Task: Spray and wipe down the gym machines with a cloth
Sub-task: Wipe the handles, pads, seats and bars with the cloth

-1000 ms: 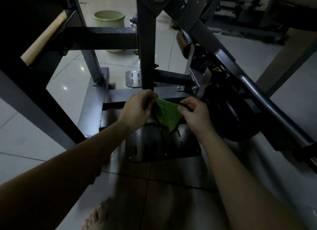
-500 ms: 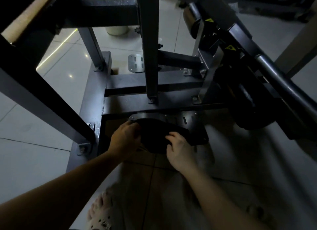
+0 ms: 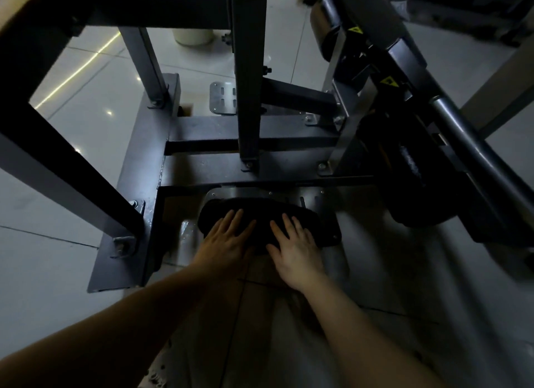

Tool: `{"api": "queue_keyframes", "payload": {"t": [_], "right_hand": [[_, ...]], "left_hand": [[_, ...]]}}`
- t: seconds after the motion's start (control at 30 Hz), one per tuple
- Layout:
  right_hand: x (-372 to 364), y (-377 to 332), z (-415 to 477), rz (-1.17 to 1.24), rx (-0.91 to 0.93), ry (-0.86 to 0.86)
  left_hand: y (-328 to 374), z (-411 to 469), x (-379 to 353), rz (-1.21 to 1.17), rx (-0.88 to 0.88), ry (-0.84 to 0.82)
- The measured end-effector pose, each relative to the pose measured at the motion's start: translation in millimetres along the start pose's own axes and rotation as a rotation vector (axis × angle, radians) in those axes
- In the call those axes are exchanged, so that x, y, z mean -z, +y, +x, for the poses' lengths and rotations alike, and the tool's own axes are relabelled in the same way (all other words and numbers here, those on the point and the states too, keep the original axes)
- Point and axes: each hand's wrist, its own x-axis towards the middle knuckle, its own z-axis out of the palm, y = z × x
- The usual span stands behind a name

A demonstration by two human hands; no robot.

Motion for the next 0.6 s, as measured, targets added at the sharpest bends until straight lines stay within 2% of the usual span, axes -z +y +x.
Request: {"api": "queue_keyframes", "payload": {"t": [0.1,0.27,0.37,0.47,0.53,0.6], "right_hand": [[3.8,18.4,1.7,0.033,-0.094,0.009],[14.9,44.4,9.2,0.041,-0.292,-0.02],[17.0,49.2,23.6,0.079,-0.366,-0.042],[13.5,27.7,38.9,0.136,-0.327,-0.022],[7.9,4.6,41.4,0.111,-0.272,-0.01],[4.0,-14.0,38.7,0.072,-0.221,-0.012]], "left_hand": [[15.2,13.9,-12.6,-0.052,0.029,0.002],[50.9,40.9,-19.4,-0.098,-0.056,-0.018],[48.4,45.1,-23.7,-0.077,-0.084,0.02],[27.2,31.7,-26.1,-0.105,-0.043,0.077],[11.2,18.4,-28.4,-0.108,0.009,0.173],[-4.1,3.9,-32.9,-0.081,0.051,0.189]]}}
